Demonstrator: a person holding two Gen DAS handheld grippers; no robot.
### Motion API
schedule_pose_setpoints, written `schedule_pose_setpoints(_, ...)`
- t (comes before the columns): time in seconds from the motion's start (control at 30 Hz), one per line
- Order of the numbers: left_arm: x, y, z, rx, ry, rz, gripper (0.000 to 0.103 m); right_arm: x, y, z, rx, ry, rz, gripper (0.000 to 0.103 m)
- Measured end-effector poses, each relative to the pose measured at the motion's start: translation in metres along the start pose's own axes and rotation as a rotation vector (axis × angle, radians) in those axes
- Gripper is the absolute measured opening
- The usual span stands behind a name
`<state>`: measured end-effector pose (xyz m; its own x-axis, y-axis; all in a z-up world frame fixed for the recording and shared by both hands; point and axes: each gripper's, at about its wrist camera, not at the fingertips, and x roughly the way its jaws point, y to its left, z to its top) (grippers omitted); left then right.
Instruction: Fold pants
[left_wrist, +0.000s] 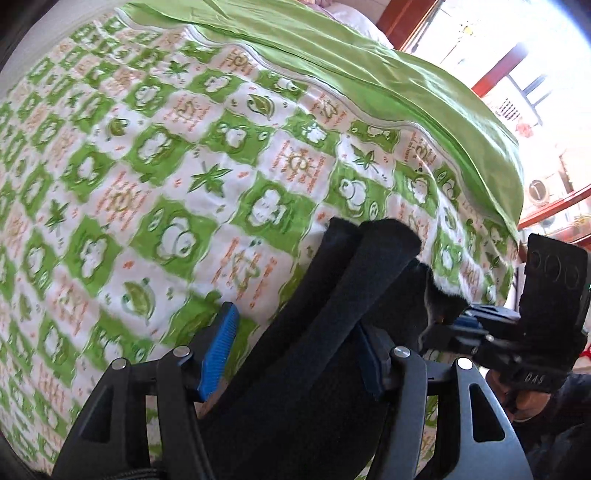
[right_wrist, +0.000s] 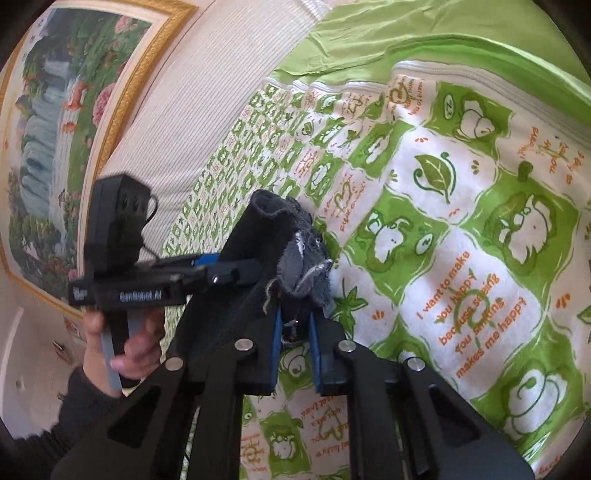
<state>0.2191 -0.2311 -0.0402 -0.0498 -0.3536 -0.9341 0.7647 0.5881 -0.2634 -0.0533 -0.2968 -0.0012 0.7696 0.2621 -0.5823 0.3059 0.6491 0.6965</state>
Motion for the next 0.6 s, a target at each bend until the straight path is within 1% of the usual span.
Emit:
schedule_pose_setpoints(0.03,0.003,0.000,0.005,-0.014,0.019,-0.016,0.061,-0.001,0.001,0.000,-0.008,-0.003,0.004,0.015)
schedule_pose_setpoints(0.1,0.007,-0.004,0.013,-0.014,0.016,-0.041,0.059,-0.001,0.001,0.000,-0.011,-0.004,0.007,0.015)
schedule_pose_setpoints(0.13,0.008,-0.005,0.016,-0.008,0.011,-0.052,0.051,-0.001,0.001,0.000,-0.013,-0.006,0.015,0.015)
schedule_pose_setpoints(0.17,0.010,-0.008,0.019,-0.001,0.007,-0.069,0.040,-0.002,0.000,0.000,-0.015,-0.007,0.019,0.015)
schedule_pose_setpoints(0.2,0.011,-0.012,0.020,0.006,0.003,-0.091,0.034,-0.002,0.001,-0.001,-0.017,-0.008,0.023,0.015)
schedule_pose_setpoints(0.23,0.012,-0.015,0.021,0.011,0.000,-0.112,0.023,-0.002,0.001,-0.001,-0.023,-0.012,0.026,0.015)
schedule_pose_setpoints(0.27,0.013,-0.018,0.023,0.013,-0.005,-0.120,0.019,-0.002,0.001,-0.001,-0.026,-0.014,0.027,0.015)
schedule_pose_setpoints(0.4,0.004,-0.022,0.017,0.011,-0.056,-0.123,0.012,-0.006,0.002,-0.005,-0.035,-0.020,0.026,0.015)
schedule_pose_setpoints(0.5,-0.021,-0.022,0.003,0.001,-0.107,-0.139,0.011,-0.010,0.010,-0.004,-0.047,-0.027,0.037,0.015)
schedule_pose_setpoints(0.6,-0.047,-0.027,-0.009,-0.003,-0.169,-0.149,0.010,-0.017,0.024,-0.003,-0.082,-0.043,0.072,0.015)
